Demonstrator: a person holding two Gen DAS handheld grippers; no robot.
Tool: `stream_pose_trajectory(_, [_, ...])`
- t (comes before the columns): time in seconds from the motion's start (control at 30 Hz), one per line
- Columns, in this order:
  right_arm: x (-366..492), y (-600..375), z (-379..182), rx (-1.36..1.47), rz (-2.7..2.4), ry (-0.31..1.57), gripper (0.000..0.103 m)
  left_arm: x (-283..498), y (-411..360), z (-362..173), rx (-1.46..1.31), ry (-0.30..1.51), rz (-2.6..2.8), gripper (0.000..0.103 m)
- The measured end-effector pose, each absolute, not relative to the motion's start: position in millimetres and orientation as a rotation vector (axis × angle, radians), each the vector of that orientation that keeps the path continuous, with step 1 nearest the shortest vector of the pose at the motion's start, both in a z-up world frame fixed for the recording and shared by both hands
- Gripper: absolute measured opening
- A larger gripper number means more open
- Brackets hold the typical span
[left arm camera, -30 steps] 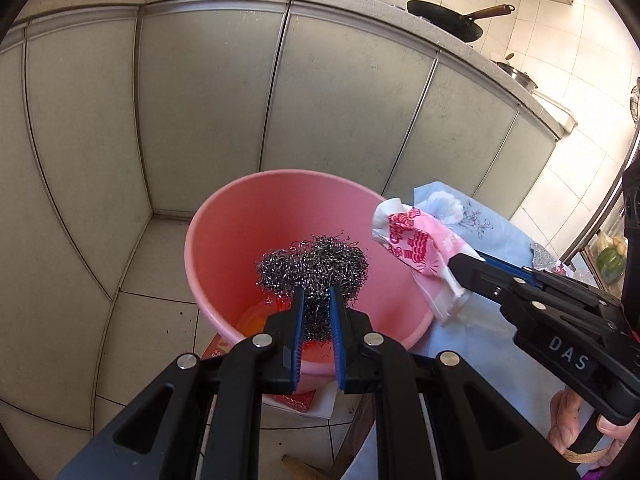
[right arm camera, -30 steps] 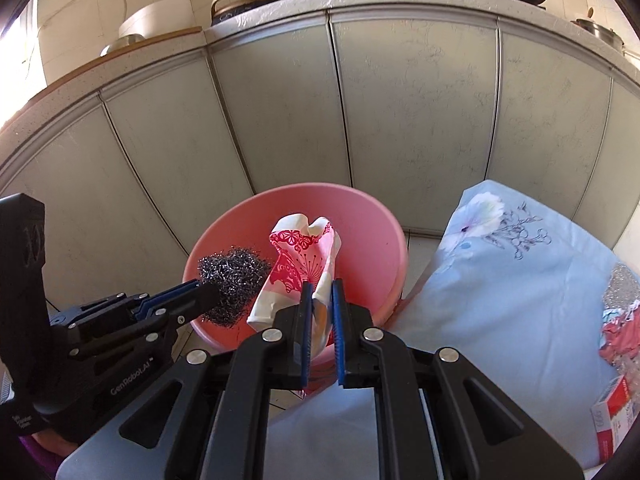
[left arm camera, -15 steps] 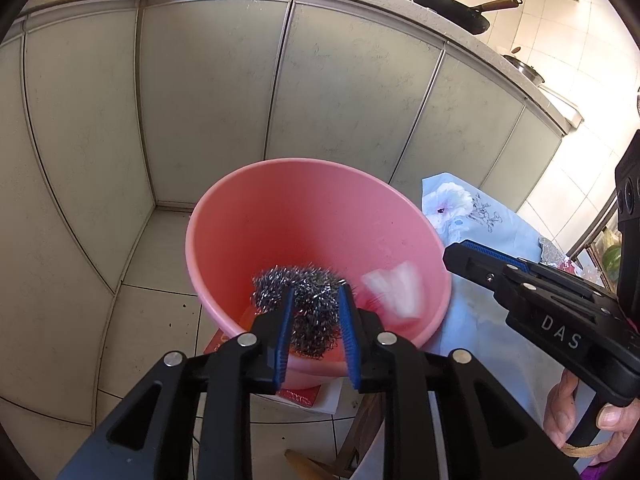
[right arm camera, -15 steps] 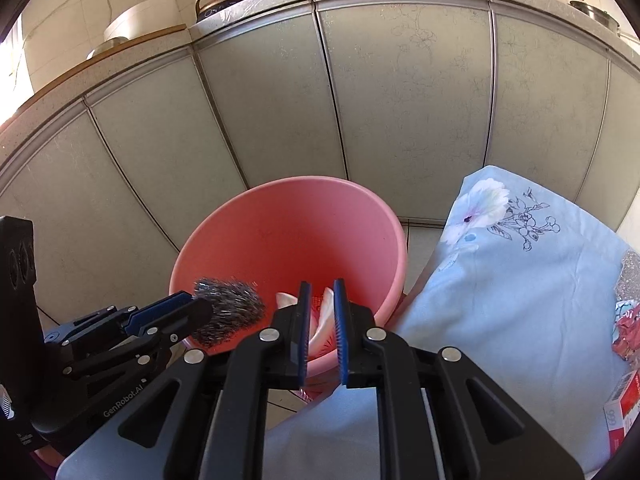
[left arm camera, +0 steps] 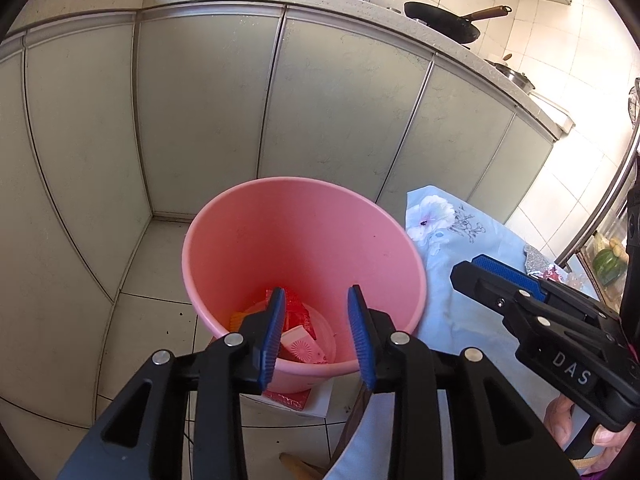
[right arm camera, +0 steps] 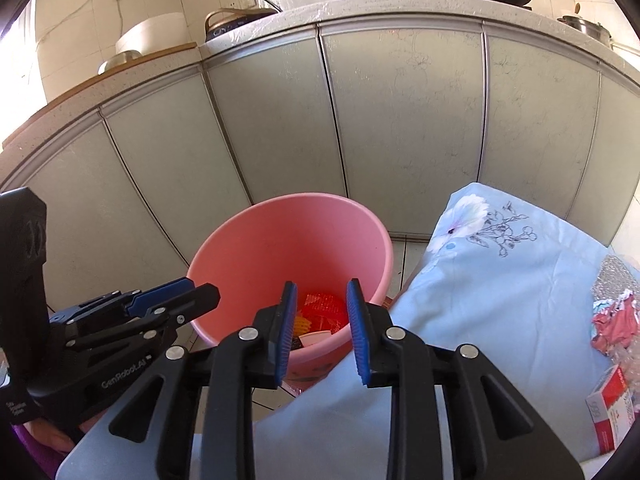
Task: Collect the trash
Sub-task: 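Move both grippers back over the table of trash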
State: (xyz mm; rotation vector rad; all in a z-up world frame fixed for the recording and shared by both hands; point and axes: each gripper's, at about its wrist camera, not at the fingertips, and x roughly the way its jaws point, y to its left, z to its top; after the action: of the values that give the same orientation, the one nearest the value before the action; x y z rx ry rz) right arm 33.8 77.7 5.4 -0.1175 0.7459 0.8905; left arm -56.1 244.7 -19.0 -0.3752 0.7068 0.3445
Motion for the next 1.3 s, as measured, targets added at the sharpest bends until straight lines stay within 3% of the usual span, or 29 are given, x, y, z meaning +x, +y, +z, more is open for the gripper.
stream_pose_trajectory(1.03, [2,-98,35,-0.051,0.657,0.599,0.027,-32,113,19,-0.221,0.698,0.078,0.032])
stream_pose_trajectory(1.1, [1,-109,33,-0.045,0.635,0.596,0.029,-28,104,17,-0.212,0.706,0.059,0.032])
stream_pose_trajectory(1.17, [0,-120,32,-0.032,0.618,0.591,0.041,-23,95,16,-0.202,0.716,0.043,0.032])
stream_pose_trajectory(1.3, [0,-141,30,-0.020,0.577,0.572,0.043,-16,80,15,-0.185,0.725,0.017,0.040])
